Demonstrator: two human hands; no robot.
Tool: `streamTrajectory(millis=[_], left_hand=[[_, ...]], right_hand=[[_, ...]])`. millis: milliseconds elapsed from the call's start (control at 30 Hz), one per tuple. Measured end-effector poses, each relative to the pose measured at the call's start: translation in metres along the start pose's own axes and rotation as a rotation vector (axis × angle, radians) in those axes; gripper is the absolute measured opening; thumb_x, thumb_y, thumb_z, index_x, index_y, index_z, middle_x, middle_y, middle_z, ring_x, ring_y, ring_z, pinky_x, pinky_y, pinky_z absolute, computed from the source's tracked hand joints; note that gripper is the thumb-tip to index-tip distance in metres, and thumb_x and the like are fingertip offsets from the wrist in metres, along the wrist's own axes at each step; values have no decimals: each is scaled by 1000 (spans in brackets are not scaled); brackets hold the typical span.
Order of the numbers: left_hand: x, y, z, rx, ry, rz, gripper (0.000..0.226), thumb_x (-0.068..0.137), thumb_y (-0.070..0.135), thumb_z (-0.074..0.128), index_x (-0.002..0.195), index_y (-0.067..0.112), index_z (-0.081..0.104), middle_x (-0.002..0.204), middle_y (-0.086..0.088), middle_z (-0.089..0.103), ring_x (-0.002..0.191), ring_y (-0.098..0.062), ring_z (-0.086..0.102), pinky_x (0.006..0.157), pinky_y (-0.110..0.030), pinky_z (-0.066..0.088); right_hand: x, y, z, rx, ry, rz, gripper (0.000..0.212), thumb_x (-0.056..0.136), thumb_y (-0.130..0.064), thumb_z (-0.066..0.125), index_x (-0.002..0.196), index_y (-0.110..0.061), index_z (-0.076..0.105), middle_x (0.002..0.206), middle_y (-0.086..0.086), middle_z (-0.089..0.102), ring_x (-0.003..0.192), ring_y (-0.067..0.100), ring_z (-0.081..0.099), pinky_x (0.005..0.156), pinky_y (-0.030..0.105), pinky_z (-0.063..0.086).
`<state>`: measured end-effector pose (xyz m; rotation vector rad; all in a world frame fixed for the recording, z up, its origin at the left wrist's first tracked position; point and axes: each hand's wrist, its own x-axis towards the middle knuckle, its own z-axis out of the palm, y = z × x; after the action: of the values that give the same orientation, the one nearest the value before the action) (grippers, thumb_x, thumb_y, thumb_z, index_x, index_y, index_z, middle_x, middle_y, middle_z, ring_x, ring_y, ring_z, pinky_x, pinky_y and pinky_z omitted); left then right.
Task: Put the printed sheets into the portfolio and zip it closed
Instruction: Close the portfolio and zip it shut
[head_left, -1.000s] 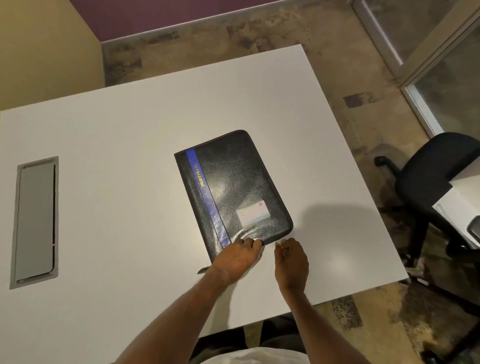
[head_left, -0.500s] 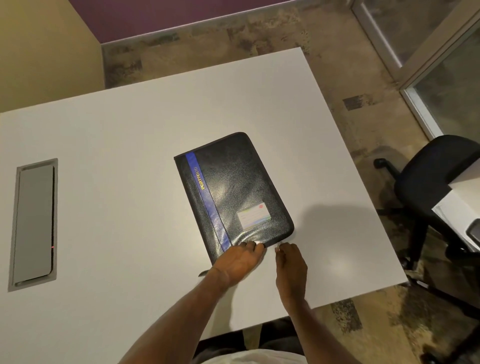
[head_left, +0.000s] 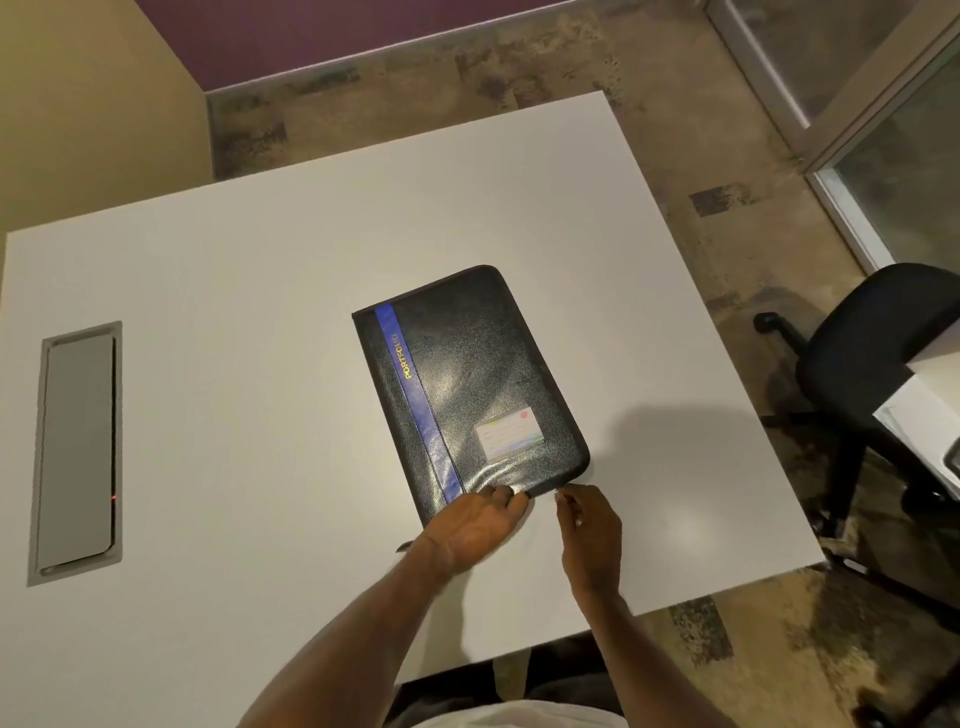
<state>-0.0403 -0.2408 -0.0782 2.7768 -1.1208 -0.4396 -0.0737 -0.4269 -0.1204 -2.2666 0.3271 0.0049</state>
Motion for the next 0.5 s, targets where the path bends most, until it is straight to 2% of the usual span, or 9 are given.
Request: streamTrajectory(millis=[133, 233, 333, 400, 500], left_hand=[[1, -2, 2, 25, -35, 7, 38, 88, 13, 30, 103, 11, 64, 75, -10, 62, 57, -30, 64, 43, -34, 52], [0, -2, 4, 28, -24, -7, 32, 90, 14, 30, 101, 12, 60, 74, -9, 61, 56, -30, 63, 42, -34, 51], [-3, -5, 5, 29, -31, -6, 33, 89, 13, 30, 99, 12, 62, 73, -8, 61, 56, -30, 63, 41, -34, 51], [-6, -5, 5, 31, -31, -9, 35, 89, 14, 29, 99, 12, 63, 74, -8, 62, 57, -29, 64, 42, -33, 51], [-7, -4, 6, 14, -27, -38, 38, 90, 15, 25, 104, 11, 60, 83, -10, 64, 66, -31, 66, 47, -37, 53]], right_hand=[[0, -1, 3, -24, 27, -3, 17, 93, 4, 67, 95, -11, 73, 87, -2, 68, 75, 11, 60, 70, 17, 40], [-2, -2, 5, -25, 20, -11, 16, 95, 2, 66, 95, -10, 74, 89, -1, 71, 77, 16, 65, 71, 22, 45], [-6, 1, 7, -43, 12, -94, 14, 96, -3, 62, 94, -10, 73, 87, 0, 70, 76, 18, 65, 69, 26, 49], [-8, 2, 9, -55, 0, -119, 13, 96, -2, 63, 94, -10, 73, 87, 0, 70, 76, 18, 65, 68, 32, 53], [-7, 5, 10, -56, -6, -114, 13, 93, 2, 68, 95, -10, 74, 88, 0, 72, 77, 18, 67, 68, 37, 57]])
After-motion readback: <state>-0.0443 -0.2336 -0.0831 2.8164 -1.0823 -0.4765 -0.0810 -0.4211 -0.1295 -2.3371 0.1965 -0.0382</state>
